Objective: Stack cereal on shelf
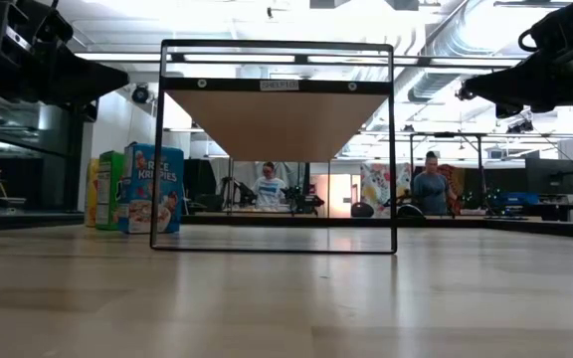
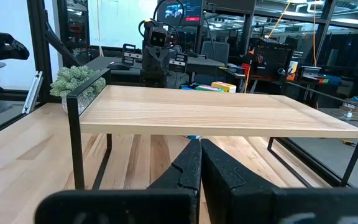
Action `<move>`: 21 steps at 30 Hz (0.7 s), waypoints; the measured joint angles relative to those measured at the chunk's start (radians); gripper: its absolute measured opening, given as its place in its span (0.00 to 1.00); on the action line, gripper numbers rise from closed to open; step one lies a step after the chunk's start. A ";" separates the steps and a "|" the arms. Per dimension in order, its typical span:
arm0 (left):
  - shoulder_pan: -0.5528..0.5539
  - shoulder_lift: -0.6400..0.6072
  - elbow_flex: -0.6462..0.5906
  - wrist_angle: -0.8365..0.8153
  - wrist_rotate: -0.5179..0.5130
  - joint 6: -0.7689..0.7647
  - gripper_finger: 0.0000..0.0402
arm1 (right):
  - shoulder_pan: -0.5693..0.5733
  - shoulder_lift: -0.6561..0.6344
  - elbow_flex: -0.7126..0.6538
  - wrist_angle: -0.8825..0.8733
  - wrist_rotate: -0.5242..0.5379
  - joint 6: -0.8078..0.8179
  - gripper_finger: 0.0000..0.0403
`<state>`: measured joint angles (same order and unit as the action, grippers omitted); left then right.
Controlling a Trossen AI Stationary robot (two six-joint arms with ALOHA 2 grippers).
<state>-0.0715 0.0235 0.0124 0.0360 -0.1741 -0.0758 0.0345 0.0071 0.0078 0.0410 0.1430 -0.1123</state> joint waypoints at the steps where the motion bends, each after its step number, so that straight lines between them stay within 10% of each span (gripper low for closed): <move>1: 0.000 0.000 0.000 0.000 0.000 0.000 0.01 | 0.000 0.000 0.000 0.000 0.000 0.000 0.00; 14: 0.000 0.000 0.000 0.005 0.000 -0.006 0.01 | 0.000 0.000 0.000 0.000 0.000 0.000 0.00; 21: 0.000 0.000 0.000 0.299 -0.002 -0.236 0.01 | 0.000 0.000 0.000 0.000 0.000 0.000 0.00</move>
<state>-0.0715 0.0232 0.0124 0.3347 -0.1763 -0.3120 0.0345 0.0071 0.0080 0.0410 0.1431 -0.1123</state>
